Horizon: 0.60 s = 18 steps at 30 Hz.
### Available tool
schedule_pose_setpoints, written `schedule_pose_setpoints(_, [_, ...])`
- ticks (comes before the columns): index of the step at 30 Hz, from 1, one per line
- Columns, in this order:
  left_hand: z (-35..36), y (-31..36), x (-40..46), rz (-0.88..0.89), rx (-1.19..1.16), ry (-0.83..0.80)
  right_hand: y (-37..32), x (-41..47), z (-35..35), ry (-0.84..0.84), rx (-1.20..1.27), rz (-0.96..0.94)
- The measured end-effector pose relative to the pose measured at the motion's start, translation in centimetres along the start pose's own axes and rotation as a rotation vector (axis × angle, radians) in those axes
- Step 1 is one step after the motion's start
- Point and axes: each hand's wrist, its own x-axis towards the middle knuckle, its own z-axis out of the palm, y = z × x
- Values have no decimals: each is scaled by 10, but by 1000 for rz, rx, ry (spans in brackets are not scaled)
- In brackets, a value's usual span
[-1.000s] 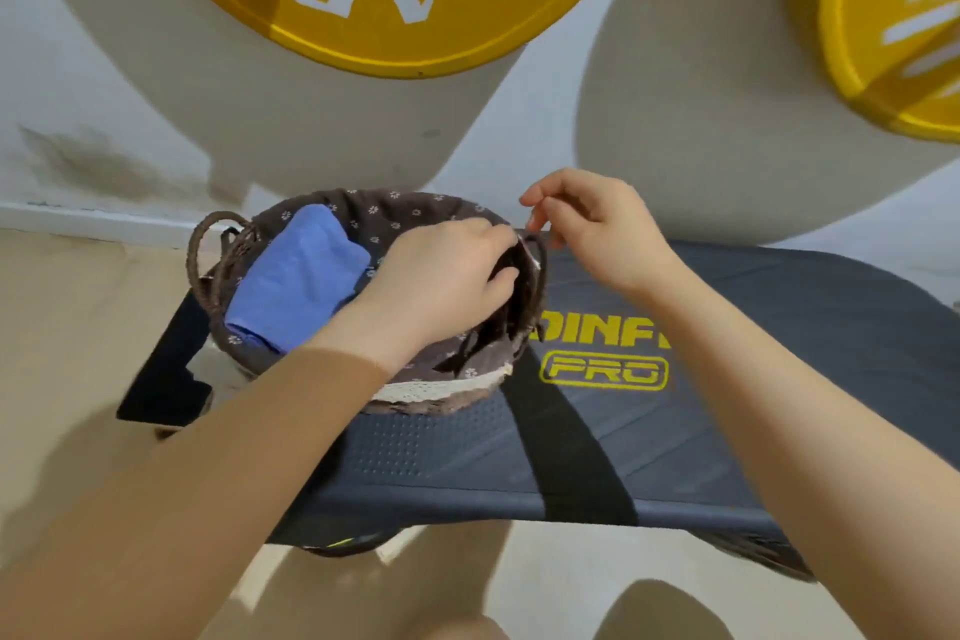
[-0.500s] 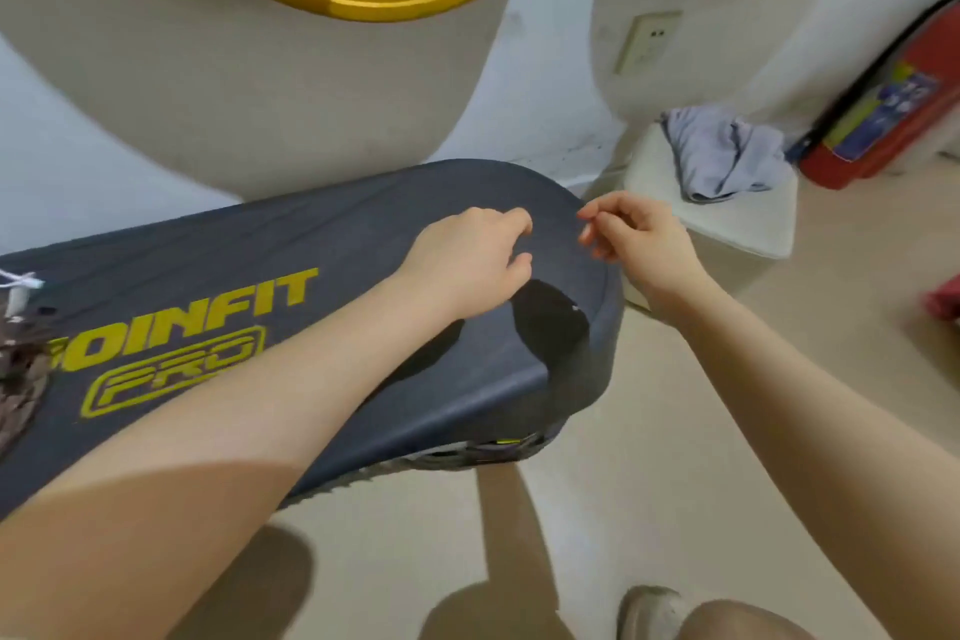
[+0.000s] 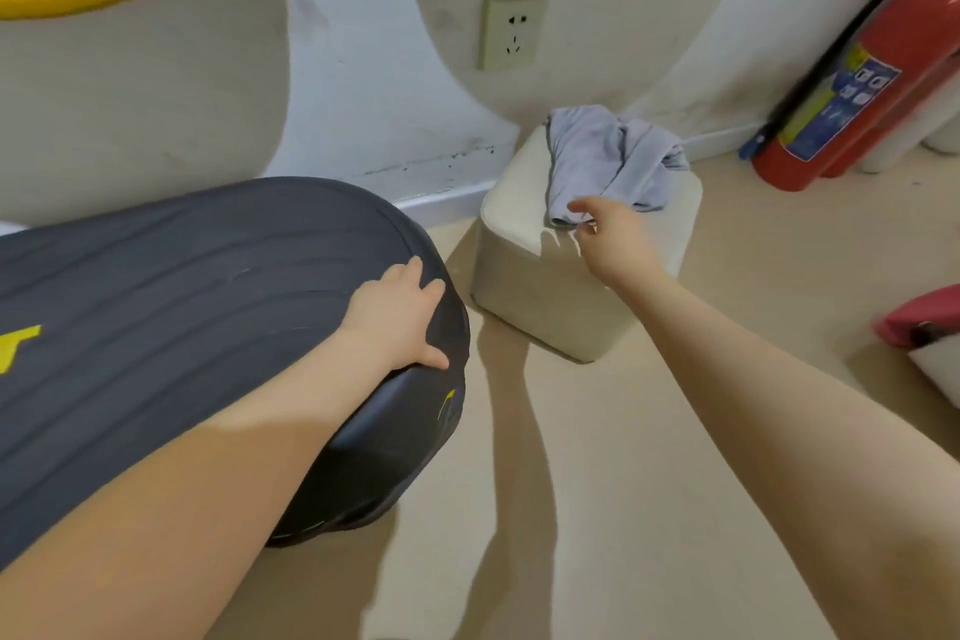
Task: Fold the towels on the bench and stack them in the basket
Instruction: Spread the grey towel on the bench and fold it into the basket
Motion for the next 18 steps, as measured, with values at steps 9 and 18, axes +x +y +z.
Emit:
schedule_pose_setpoints(9, [-9,-4,8,-25,-42,-4,26,51,42,-55,-452,-109])
schedule_pose_setpoints(18, [-2,-8,7,-14,-115,20,-40,6,37,25,117,-197])
